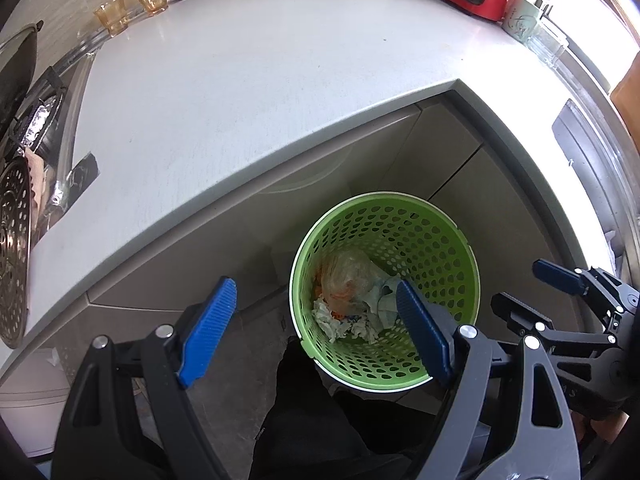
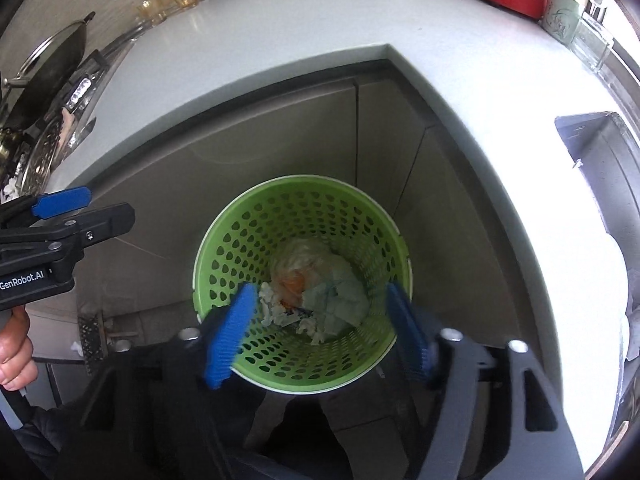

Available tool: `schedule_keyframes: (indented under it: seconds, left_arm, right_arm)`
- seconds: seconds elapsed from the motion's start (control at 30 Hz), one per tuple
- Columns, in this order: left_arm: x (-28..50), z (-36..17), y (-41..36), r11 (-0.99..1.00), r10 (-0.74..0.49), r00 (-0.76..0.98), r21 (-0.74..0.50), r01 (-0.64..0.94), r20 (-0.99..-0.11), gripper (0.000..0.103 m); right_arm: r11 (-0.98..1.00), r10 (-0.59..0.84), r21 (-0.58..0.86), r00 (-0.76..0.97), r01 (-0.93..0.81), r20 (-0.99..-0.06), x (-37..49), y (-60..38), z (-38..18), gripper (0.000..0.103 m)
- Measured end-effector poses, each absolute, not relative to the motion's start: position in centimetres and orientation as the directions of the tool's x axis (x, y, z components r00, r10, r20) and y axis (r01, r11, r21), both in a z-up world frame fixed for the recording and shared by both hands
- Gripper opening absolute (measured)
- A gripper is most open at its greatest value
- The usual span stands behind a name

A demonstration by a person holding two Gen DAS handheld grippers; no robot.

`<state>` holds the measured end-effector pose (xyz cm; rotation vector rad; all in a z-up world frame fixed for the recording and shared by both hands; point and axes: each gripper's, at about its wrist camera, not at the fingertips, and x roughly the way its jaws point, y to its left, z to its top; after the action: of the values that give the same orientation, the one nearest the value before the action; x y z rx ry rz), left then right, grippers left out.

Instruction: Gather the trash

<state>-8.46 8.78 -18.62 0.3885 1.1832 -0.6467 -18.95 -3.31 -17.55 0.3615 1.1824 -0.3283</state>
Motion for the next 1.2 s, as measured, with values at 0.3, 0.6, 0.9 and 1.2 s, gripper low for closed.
schedule_keyframes:
  seconds: [0.3,0.6,0.9,1.2]
  left_arm:
    - [-8.4,-18.5,8.1,0.753,-0.252,0.23,-0.042,0.656,-0.94,0.083]
    - [-7.9,-18.8,8.0,0.752,-0.243,0.216,-0.043,0.658,-0.946,0.084]
    - [-7.4,-18.3,8.3,0.763,-0.247,0.225,-0.046,0.644,-0.943,0.085]
    - [-7.2,-16.6,8.6,0.775,-0.268,0.261,-0.046,0.631,-0.928,0.086]
  right_arm:
    - [0.901,-0.117,0.037,0.325,0.431,-0.938,-18.5,-3.4,-17.6,0.099]
    - [0.906,-0.12,0.021,0.305,0.423,-0.945,-17.9,-3.1,-18.0,0.1]
    - [0.908,-0.123,0.02,0.311,0.419,-0.942,-17.6,-3.1,-17.7,0.1]
    - [0.911,-0.118,0.043,0.359,0.41,-0.926,-17.4,-3.0,-16.0,0.1]
